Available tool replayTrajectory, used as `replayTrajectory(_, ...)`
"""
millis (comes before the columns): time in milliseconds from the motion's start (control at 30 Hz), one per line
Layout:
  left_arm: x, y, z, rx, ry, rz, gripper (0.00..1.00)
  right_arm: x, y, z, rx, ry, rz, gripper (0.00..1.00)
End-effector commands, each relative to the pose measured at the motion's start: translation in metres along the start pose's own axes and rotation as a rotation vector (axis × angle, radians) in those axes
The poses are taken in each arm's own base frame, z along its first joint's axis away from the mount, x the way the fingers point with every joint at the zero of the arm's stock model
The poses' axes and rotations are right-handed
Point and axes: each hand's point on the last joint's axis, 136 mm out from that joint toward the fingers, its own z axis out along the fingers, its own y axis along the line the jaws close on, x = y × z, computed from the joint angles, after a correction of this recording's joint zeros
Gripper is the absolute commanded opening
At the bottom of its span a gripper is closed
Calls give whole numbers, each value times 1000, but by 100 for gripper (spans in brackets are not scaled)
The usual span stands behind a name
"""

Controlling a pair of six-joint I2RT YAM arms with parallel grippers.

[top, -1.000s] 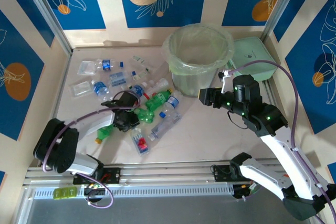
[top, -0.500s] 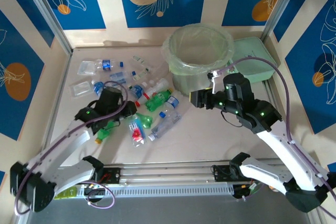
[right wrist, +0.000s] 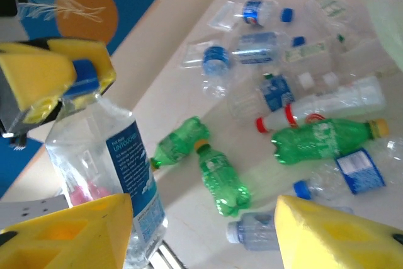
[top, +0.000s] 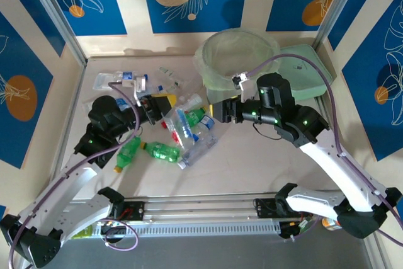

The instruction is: Put the plastic bottles in the bin

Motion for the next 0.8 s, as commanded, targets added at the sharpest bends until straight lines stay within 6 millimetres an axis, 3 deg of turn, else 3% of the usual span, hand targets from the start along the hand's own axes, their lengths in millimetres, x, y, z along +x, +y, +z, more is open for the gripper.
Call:
replayTrajectory(0,-25,-62,-1,338,-75,49,0,-1,42,-13,-226,5,-59,61)
replayTrajectory(133,-35,-86,-1,544,-103,12,0,-1,66,-18,-384,26,-54,61)
replayTrajectory(267,-37,-97,-2,642,-111,-1,0,-4,76,-22,-452,19,-42,75)
replayTrajectory(467,-33,-107,-2,689,-79,16,0,-6,73,-17,-478,43,-8,90)
replayTrajectory(767,-31,-105,2,682,-74,7,0,-9,91,-2,-621,104,36,92)
